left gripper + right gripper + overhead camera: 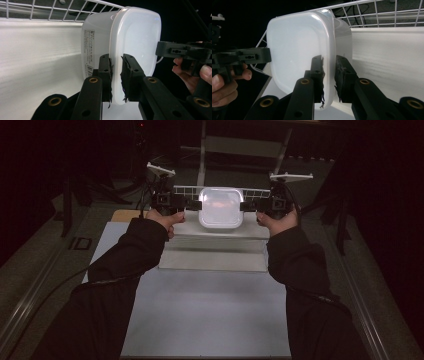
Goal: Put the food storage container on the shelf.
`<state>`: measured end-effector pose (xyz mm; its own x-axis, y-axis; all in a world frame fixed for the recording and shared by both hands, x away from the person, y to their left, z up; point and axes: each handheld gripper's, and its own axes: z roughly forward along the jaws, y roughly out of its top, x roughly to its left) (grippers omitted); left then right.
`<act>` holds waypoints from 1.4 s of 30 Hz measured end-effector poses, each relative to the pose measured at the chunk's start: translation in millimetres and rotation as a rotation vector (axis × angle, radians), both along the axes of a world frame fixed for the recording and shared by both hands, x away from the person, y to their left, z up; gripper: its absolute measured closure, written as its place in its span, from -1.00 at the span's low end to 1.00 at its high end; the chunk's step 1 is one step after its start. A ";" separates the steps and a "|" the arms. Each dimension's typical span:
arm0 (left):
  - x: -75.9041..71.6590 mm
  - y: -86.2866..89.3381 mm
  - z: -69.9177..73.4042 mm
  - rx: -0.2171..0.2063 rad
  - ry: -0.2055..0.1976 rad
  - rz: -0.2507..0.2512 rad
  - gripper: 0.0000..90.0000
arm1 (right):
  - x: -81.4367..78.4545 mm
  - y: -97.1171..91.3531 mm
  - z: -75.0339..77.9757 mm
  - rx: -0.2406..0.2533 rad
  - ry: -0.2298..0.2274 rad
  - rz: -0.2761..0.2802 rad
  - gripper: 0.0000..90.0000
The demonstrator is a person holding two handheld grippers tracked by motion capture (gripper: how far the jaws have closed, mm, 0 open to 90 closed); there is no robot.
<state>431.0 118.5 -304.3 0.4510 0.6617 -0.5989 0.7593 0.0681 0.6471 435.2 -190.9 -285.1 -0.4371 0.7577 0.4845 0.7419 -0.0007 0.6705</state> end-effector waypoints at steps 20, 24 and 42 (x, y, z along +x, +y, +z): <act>22.4 -4.3 -11.2 -0.041 0.015 0.052 0.53 | 35.3 1.0 -8.6 0.052 0.072 -0.050 0.56; 26.6 -3.3 -15.8 -0.065 0.029 0.063 0.48 | 41.6 -0.5 -14.2 0.094 0.102 -0.062 0.53; 28.4 -9.4 -18.2 -0.037 -0.018 0.063 0.09 | 47.0 3.0 -14.2 0.103 0.070 -0.071 0.13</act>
